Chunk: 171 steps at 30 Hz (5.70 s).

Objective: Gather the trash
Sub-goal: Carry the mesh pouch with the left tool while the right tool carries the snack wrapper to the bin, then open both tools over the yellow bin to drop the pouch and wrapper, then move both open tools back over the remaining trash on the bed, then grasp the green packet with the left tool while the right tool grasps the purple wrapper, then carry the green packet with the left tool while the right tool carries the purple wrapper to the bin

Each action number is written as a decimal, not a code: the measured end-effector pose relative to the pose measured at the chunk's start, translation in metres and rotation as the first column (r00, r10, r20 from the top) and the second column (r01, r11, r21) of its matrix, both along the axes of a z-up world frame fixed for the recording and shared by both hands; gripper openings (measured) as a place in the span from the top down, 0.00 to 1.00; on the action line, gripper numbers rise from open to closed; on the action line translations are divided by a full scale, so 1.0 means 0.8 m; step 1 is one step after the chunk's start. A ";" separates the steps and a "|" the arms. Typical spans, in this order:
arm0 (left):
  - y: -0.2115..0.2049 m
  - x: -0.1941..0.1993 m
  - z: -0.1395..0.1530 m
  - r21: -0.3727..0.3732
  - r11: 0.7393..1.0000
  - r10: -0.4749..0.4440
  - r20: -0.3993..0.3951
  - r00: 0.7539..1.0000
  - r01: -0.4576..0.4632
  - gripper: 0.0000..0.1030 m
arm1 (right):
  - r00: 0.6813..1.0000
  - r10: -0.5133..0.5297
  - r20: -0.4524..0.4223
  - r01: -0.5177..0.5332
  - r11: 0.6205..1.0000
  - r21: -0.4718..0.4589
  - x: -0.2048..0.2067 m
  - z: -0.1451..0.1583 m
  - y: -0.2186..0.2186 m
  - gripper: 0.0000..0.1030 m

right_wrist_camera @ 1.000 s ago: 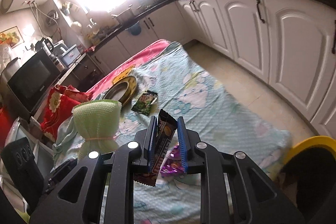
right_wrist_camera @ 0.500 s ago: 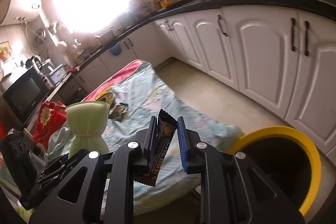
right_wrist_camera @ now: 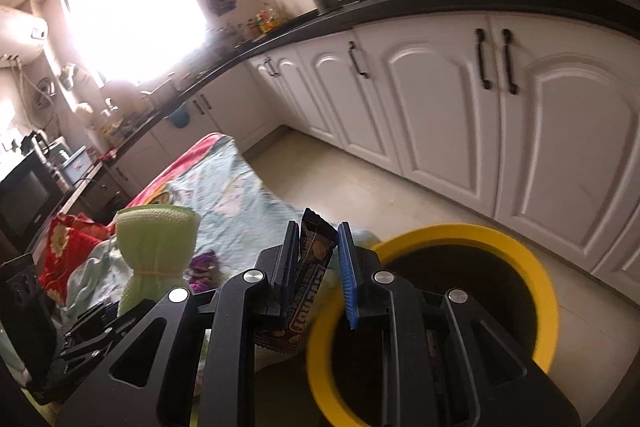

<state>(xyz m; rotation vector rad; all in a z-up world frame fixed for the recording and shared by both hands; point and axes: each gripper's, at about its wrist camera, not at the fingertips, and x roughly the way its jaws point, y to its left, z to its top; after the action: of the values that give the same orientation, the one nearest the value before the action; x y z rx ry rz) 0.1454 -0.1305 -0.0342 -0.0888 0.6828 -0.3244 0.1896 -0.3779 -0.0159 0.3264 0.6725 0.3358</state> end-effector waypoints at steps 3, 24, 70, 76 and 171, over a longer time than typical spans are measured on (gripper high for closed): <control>-0.015 0.001 -0.005 0.007 1.000 -0.027 -0.006 1.000 0.028 0.72 | 1.000 -0.030 -0.007 0.030 1.000 -0.006 -0.004 -0.009 -0.015 0.81; -0.102 0.022 -0.066 0.044 0.978 -0.195 -0.132 0.972 0.203 0.71 | 0.983 -0.125 -0.135 0.128 0.992 0.012 -0.019 -0.084 -0.079 0.81; 0.054 0.032 -0.007 0.013 0.981 0.191 0.024 0.981 -0.192 0.11 | 0.995 0.047 -0.085 -0.050 0.998 -0.024 -0.024 -0.034 0.032 0.41; 0.098 0.034 -0.002 -0.015 0.962 0.274 0.033 0.961 -0.273 0.11 | 0.988 0.135 -0.075 -0.140 0.988 -0.065 -0.017 -0.025 0.085 0.41; 0.058 0.060 0.037 -0.077 0.997 0.006 0.023 1.000 -0.005 0.97 | 0.994 0.102 0.035 -0.095 0.980 -0.174 -0.060 0.021 0.068 0.60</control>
<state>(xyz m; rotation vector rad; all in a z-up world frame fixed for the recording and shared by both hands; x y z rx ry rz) 0.1930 -0.0841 -0.0049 -0.1602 0.6470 -0.3460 0.1414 -0.3236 0.0011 0.1211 0.6710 0.3758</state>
